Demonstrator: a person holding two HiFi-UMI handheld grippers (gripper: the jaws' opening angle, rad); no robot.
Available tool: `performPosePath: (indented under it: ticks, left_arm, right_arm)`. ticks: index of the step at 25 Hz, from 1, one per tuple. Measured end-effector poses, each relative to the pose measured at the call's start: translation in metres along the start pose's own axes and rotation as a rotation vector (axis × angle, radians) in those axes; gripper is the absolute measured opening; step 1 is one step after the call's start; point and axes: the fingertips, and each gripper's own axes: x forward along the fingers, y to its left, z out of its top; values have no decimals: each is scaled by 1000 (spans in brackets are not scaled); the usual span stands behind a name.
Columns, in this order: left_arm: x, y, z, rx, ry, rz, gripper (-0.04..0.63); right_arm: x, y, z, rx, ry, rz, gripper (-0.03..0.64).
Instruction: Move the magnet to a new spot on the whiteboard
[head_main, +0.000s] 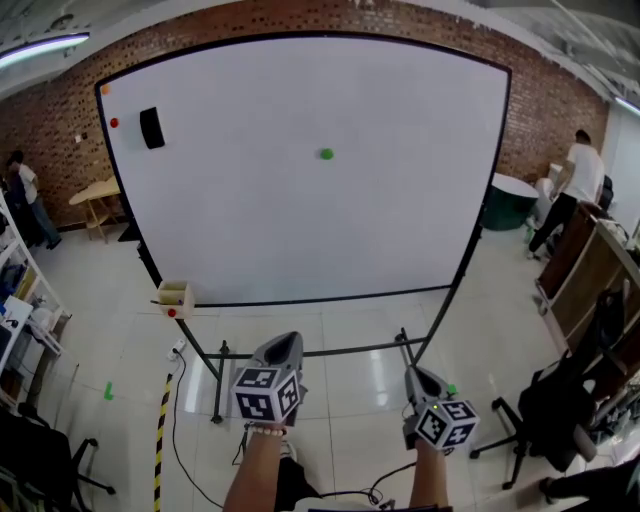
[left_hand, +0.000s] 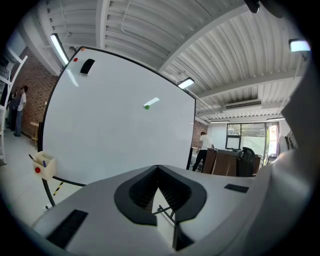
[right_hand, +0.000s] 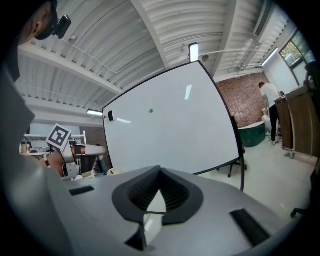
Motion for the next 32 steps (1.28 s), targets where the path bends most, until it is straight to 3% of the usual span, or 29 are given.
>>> performPosePath:
  ticks: [9, 17, 24, 32]
  left_arm:
    - [105, 103, 53, 4, 31, -54, -5]
    - [150, 165, 100, 48, 23, -126, -5]
    - [174, 184, 112, 22, 15, -128, -5]
    - [193, 185, 117, -11, -4, -86, -5]
  right_arm:
    - [148, 19, 74, -61, -72, -32, 4]
    - [268, 53, 183, -312, -165, -92, 41]
    - [347, 84, 274, -513, -237, -110, 178]
    - [404, 102, 329, -671, -258, -128, 196]
